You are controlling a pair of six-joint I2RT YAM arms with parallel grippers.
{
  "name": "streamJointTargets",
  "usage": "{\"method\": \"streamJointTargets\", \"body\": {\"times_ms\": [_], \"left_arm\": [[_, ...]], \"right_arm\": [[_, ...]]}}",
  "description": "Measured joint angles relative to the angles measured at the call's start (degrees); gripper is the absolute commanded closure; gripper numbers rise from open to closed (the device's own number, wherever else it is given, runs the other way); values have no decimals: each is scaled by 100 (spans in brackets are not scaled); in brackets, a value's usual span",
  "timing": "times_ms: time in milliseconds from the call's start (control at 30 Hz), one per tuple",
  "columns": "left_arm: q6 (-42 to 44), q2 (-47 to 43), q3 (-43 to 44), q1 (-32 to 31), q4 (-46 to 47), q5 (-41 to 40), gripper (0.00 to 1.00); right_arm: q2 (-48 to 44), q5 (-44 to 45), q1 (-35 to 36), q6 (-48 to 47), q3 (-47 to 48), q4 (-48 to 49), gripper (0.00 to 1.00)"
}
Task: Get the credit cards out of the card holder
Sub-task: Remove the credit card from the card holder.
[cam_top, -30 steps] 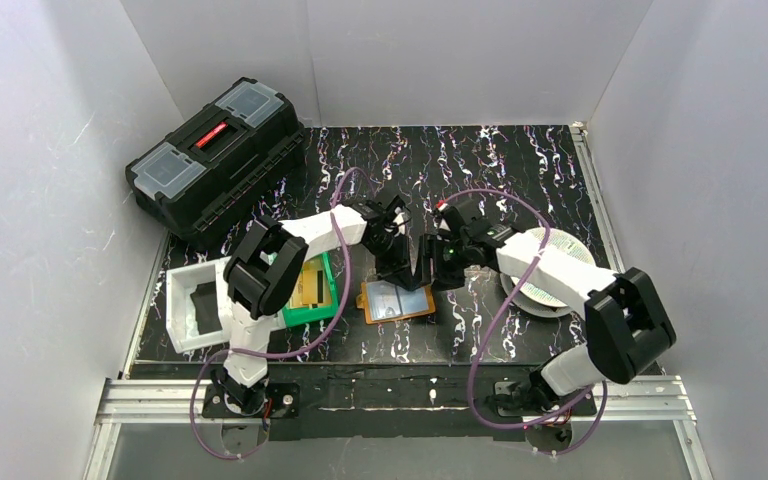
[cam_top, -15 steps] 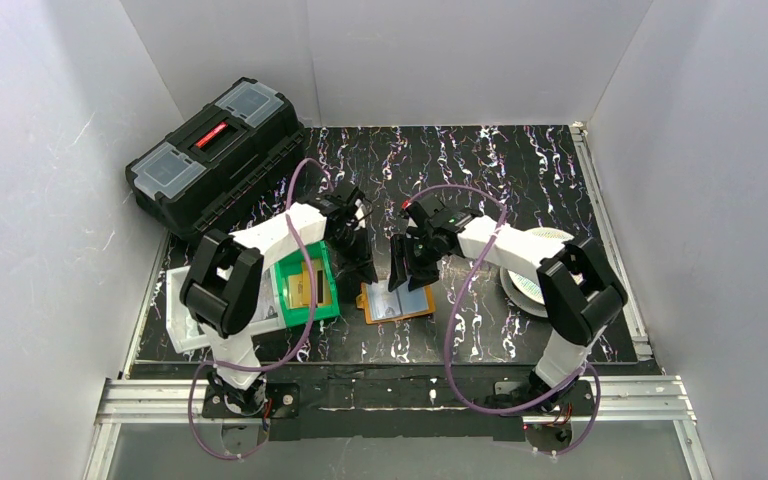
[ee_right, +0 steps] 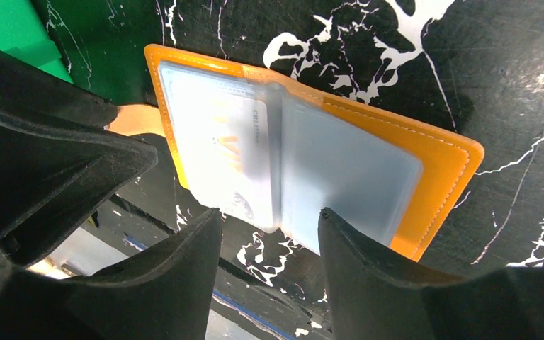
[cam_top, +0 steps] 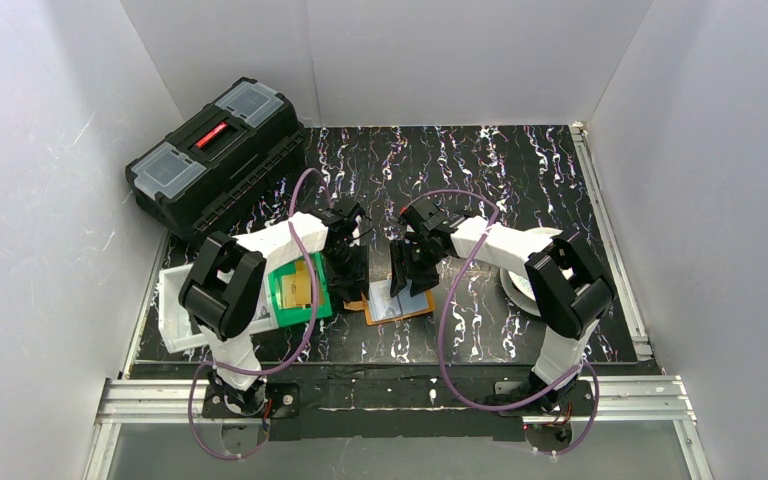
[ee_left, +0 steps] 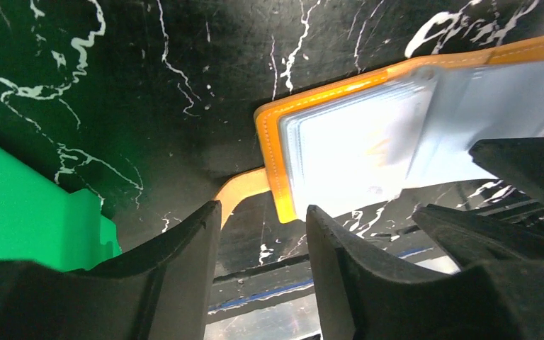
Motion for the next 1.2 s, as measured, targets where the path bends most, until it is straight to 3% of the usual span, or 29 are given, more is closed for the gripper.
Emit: {"method": "streamJointTargets", "body": {"times_ms": [433, 700, 967, 1100, 1200], "left_arm": [[118, -50, 149, -251, -474, -601, 52], [-48, -743, 144, -334, -723, -955, 52], [-188, -501, 48, -334, -564, -988, 55], [-214, -280, 48, -337, -428, -970, 60], [-223, -151, 48, -337, -339, -922, 74]], "right_arm": [[39, 107, 0, 4, -111, 24, 41], [39, 101, -4, 4, -240, 37, 42], [39, 96, -15, 4, -262, 42, 42], [39, 61, -15, 4, -297, 66, 42], [39, 52, -17, 4, -299, 72, 42]]}}
